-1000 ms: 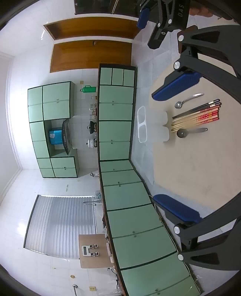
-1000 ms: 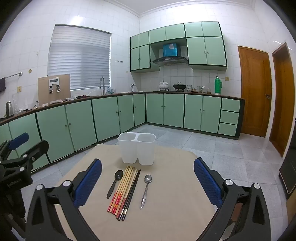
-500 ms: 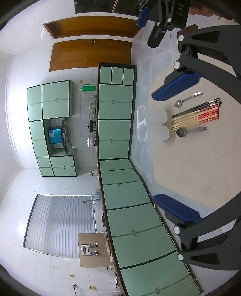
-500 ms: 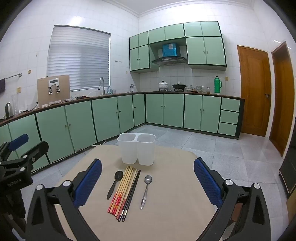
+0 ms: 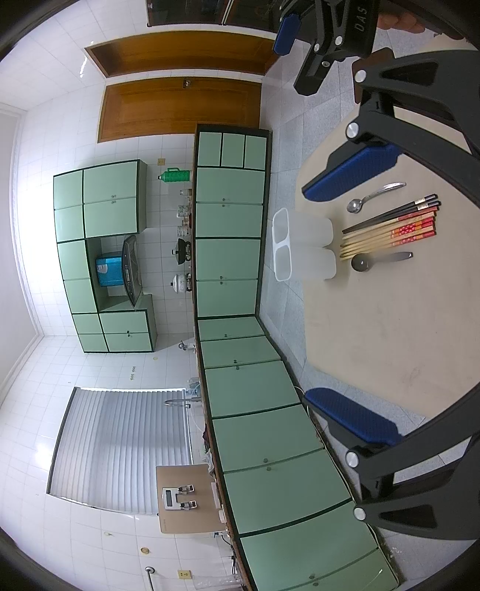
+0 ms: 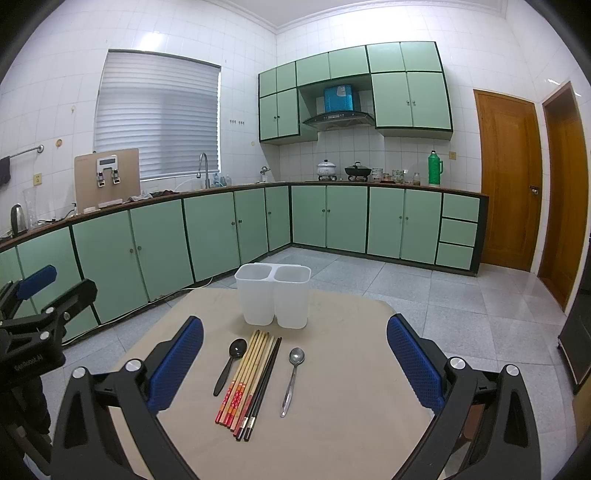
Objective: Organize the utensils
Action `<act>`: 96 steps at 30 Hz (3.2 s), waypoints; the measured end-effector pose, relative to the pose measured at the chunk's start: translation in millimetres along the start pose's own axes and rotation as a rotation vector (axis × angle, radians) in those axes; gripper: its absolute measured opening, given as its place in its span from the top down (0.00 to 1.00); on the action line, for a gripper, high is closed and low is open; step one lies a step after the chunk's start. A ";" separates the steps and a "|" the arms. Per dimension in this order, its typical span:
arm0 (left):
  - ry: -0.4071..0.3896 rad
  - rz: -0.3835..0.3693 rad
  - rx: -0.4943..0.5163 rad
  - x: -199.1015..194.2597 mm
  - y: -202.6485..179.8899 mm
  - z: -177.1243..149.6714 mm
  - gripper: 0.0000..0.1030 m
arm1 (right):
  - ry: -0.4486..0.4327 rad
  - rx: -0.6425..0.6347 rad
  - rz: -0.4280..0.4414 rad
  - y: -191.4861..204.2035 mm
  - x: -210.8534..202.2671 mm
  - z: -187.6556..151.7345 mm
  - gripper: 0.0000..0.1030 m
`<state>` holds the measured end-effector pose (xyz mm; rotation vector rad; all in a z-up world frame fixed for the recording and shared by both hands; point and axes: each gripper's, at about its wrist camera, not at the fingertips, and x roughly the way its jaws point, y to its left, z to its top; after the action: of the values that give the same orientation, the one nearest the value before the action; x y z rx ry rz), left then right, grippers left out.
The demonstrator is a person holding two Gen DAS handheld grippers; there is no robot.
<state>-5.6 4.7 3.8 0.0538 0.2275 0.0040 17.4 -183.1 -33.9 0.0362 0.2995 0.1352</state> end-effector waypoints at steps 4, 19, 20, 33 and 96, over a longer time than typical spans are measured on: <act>0.000 0.000 0.001 0.0 0.1 0.1 0.05 | 0.000 0.000 0.000 -0.4 -0.1 -0.1 0.06; 0.002 0.002 -0.002 7.9 1.9 -1.6 0.05 | 0.001 0.001 0.000 -1.5 3.1 -2.5 0.06; 0.002 0.003 -0.002 8.0 2.2 -1.8 0.05 | 0.001 0.001 0.000 -1.5 2.9 -2.5 0.06; 0.003 0.003 -0.001 8.6 2.7 -2.6 0.05 | 0.004 0.002 0.000 1.8 5.3 -7.7 0.06; 0.489 -0.031 0.020 217.6 15.5 -78.7 0.05 | 0.516 0.028 -0.020 -24.0 243.8 -64.2 0.22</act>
<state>188.7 26.6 -120.9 0.0683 0.7178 -0.0163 232.2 -172.2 -167.7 0.0254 0.8168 0.1194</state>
